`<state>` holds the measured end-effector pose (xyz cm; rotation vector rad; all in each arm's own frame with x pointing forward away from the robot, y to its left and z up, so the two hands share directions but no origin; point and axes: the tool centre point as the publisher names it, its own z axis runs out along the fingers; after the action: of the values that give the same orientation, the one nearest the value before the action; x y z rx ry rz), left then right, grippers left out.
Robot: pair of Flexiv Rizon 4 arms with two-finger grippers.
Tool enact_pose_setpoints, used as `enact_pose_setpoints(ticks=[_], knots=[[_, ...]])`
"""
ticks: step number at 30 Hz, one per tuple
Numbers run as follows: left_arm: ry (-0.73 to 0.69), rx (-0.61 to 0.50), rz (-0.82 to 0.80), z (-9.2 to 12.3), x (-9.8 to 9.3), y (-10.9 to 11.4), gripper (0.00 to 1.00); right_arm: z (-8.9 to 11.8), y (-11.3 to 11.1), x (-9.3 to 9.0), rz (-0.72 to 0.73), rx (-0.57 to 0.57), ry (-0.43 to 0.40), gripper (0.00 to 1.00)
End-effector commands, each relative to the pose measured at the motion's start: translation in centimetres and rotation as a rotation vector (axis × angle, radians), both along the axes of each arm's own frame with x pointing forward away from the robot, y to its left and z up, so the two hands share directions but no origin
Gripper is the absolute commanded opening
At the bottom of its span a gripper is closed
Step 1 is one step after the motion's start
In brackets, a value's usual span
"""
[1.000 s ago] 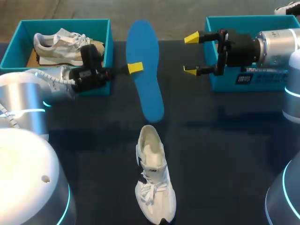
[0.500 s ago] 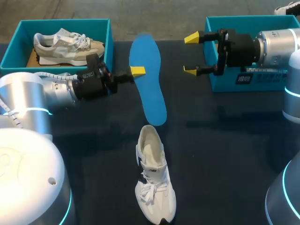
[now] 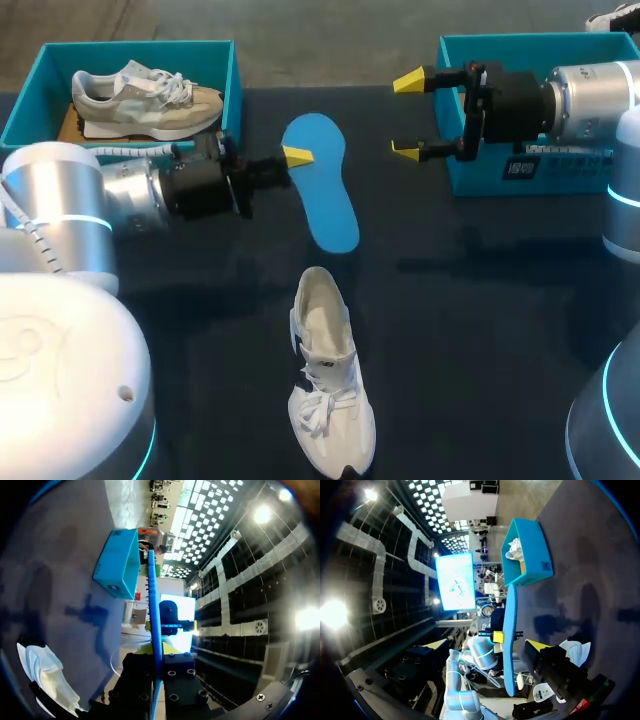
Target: Take the shoe out of the shoebox, open the shoe tongue, remove and reinsert the insole, then place the shoe into the shoebox
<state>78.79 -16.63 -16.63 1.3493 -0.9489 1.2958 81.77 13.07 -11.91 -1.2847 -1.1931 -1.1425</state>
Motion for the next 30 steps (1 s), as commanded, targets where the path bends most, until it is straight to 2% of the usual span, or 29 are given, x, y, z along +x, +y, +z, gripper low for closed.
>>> enact_pose_setpoints(ticks=[1,15,22,27,30], knots=[[-0.001,0.009,0.002,-0.7,0.4,-0.5,0.0,0.0,0.1,0.0,-0.001,-0.001,0.001,1.0],[-0.026,-0.004,-0.007,-2.3,1.3,-1.6,0.0,0.0,0.1,0.0,-0.001,-0.001,0.001,1.0],[-0.032,0.002,-0.015,-3.3,2.2,-2.8,0.0,0.0,0.1,0.0,-0.001,-0.001,0.001,1.0],[-0.032,0.002,-0.015,-3.3,2.2,-2.8,0.0,0.0,0.1,0.0,-0.001,-0.001,0.001,1.0],[-0.032,0.002,-0.015,-3.3,2.2,-2.8,0.0,0.7,-0.1,0.3,0.026,-0.083,0.012,1.0]])
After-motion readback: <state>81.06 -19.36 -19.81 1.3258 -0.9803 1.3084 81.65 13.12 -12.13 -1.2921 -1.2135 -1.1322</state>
